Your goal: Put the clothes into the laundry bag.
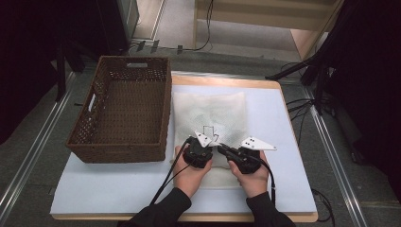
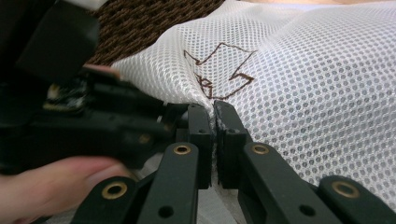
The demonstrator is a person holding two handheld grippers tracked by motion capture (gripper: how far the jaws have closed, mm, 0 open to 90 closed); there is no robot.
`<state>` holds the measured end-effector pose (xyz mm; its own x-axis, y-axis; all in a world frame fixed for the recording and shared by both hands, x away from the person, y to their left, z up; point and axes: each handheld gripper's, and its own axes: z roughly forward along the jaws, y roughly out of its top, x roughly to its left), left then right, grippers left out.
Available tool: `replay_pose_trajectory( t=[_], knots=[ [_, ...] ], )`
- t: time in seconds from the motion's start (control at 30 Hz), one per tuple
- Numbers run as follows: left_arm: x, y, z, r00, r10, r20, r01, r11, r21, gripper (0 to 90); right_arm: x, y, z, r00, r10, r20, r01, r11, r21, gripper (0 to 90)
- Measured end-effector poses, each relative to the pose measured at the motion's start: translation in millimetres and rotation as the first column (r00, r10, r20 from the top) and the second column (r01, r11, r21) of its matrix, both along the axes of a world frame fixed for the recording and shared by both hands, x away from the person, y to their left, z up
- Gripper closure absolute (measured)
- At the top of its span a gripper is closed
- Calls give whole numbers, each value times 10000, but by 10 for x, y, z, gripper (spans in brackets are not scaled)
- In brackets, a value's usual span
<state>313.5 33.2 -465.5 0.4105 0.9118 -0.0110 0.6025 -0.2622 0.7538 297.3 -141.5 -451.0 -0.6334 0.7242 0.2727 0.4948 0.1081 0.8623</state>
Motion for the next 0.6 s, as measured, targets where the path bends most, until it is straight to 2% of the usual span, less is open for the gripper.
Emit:
replay_pose_trajectory(
  t=[0.07,0.1,0.13,0.23,0.27,0.33,0.37,0.43,0.53,0.6],
  knots=[
    [14,-22,-41,10000,4,-92,-3,10000,70,734,-4,23,-16,10000,9,1,-9,9998,-190,875],
    [12,-29,-62,9996,-191,-213,193,9998,53,717,-6,26,-20,10000,-8,-41,7,9997,-258,875],
    [-2,-29,-69,9992,-356,-169,356,9994,39,698,-1,21,-28,10000,-13,-54,12,9997,-249,875],
    [-58,-13,-48,9932,-1075,-439,1061,9938,-336,583,6,-2,-30,10000,-25,-84,24,9998,-201,875],
    [-85,0,-30,9915,-1189,-533,1174,9926,-303,548,4,-3,-28,9999,-46,-122,44,9998,-169,875],
    [-140,39,-6,9892,-1342,-584,1307,9896,-597,509,7,-6,-26,9999,-57,-107,55,9999,-139,874],
    [-167,64,12,9883,-1409,-591,1373,9886,-614,504,9,-9,-24,9999,-72,-122,70,9999,-121,874],
    [-220,113,40,9889,-1414,-452,1377,9876,-753,514,15,-18,-25,9999,-78,-129,77,10000,-53,875],
    [-264,167,59,9885,-1458,-408,1419,9862,-852,624,22,-26,-25,9999,-98,-129,98,9999,-41,874],
    [-257,163,41,9850,-1627,-579,1578,9842,-809,686,23,-18,-29,9998,-118,-147,119,9999,13,875]
  ],
)
